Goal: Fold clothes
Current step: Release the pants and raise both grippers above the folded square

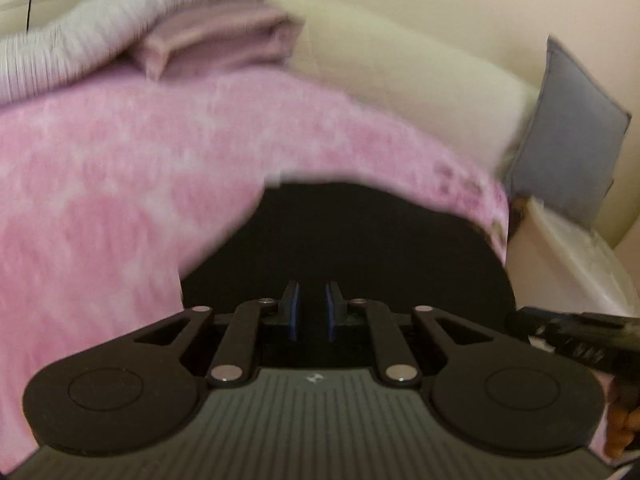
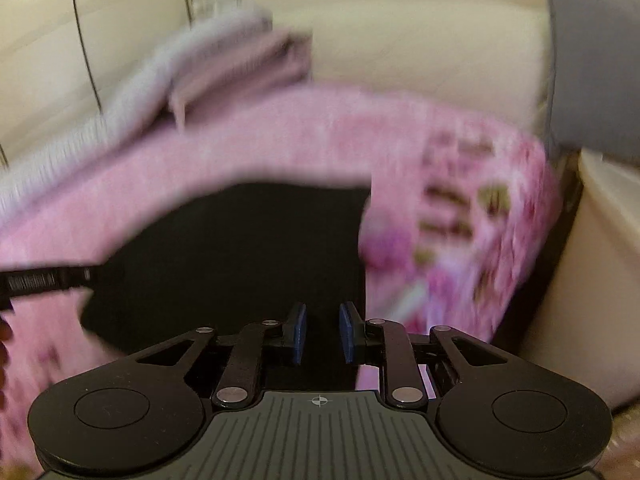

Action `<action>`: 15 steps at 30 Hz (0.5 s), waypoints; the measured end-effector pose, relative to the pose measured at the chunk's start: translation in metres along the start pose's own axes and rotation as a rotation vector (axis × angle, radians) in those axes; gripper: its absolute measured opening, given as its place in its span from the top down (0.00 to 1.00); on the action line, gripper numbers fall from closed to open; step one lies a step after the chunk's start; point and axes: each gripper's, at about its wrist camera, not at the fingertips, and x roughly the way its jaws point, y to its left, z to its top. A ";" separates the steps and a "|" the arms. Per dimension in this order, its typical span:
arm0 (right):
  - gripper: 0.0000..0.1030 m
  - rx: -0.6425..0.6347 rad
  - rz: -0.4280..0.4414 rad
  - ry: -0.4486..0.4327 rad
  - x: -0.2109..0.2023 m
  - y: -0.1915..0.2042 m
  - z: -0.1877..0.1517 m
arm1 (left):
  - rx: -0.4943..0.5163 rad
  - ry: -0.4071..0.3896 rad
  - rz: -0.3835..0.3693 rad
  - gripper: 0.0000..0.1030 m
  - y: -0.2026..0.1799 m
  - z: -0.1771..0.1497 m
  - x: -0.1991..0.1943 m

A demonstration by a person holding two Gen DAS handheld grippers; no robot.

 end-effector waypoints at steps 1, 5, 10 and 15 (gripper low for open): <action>0.79 -0.001 -0.013 0.016 0.005 0.000 -0.006 | -0.005 0.010 0.012 0.90 -0.001 -0.005 0.002; 0.79 0.024 -0.014 -0.018 -0.018 0.002 -0.008 | -0.003 -0.010 0.038 0.91 -0.006 -0.007 -0.015; 0.79 0.012 0.016 -0.002 -0.028 0.013 -0.021 | 0.023 0.035 0.063 0.90 -0.015 -0.018 -0.019; 0.78 0.033 -0.025 0.076 -0.019 0.016 -0.029 | 0.035 0.066 0.112 0.90 -0.025 -0.023 -0.021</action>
